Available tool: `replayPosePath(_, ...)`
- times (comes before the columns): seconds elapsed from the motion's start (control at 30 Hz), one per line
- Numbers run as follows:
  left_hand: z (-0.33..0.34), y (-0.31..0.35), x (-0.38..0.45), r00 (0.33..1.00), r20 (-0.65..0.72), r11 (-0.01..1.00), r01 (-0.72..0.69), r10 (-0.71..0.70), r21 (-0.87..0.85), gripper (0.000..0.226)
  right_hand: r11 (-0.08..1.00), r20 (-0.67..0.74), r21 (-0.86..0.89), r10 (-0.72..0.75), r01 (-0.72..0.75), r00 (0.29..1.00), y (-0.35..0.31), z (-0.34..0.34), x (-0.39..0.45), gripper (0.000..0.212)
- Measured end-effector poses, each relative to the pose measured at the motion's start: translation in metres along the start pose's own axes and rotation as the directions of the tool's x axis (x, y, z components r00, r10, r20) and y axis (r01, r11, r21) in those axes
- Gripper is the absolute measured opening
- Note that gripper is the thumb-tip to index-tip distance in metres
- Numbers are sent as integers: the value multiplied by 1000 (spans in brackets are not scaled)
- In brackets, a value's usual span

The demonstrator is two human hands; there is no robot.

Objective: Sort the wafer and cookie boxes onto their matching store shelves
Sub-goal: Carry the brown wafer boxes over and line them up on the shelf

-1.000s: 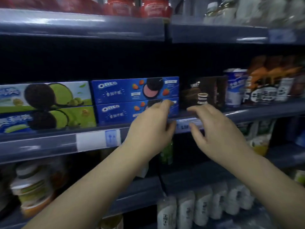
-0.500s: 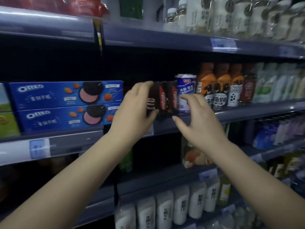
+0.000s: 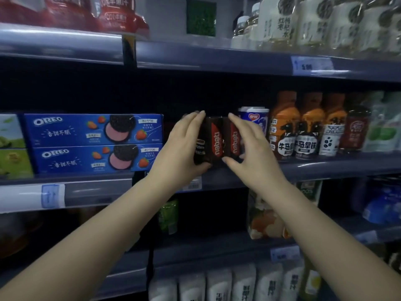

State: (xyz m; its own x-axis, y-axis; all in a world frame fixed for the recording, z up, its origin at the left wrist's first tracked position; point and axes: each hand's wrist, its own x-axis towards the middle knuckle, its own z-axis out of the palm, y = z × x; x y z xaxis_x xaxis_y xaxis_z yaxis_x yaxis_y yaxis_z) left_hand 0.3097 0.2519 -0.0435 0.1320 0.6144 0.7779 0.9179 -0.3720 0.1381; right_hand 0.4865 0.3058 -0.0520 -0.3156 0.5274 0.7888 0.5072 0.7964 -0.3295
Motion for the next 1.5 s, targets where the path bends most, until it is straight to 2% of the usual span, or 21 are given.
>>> replayPosePath(0.07,-2,-2,-1,1000,-6,1000,2,-2,-6,102,998,-34,53,-12,14,999,2,-2,3,77)
replayPosePath(0.17,-10,1,-1,1000,-14,999,12,-12,-34,102,991,-59,130,-23,31,998,-2,-5,6,70)
replayPosePath(0.43,-32,20,-26,999,-32,975,-44,38,-218,100,972,-175,226,-20,60,984,-24,-18,-21,73)
replayPosePath(0.53,-27,21,-23,1000,17,943,7,-1,-333,106,957,-163,290,17,31,987,-27,-12,-13,71)
replayPosePath(0.57,-26,22,-23,999,9,922,34,-33,-386,101,955,-154,295,29,18,988,-27,-12,-12,68)
replayPosePath(0.67,-25,25,-29,990,-67,823,67,-126,-564,67,938,-125,346,39,7,991,-25,-15,-21,61)
replayPosePath(0.73,-21,30,-33,974,-152,799,45,-169,-600,50,922,-95,386,34,6,995,-30,-14,-31,59)
replayPosePath(0.8,-13,36,-36,947,-224,784,45,-232,-619,45,908,-101,417,13,30,995,-34,-7,-40,61)
replayPosePath(0.9,-2,51,-44,919,-223,729,93,-325,-678,55,884,-139,467,49,22,989,-37,3,-53,67)
replayPosePath(1.0,7,61,-57,911,-200,701,123,-360,-703,83,867,-161,499,117,-21,980,-36,4,-69,67)
replayPosePath(1.07,15,65,-70,913,-152,687,166,-378,-708,92,850,-165,523,167,-57,972,-36,6,-83,65)
replayPosePath(1.27,19,69,-104,901,-91,587,198,-425,-785,91,807,-33,566,226,-168,974,-31,12,-118,65)
replayPosePath(1.5,6,82,-126,879,-151,604,178,-453,-777,83,778,6,609,192,-156,981,-51,5,-136,65)
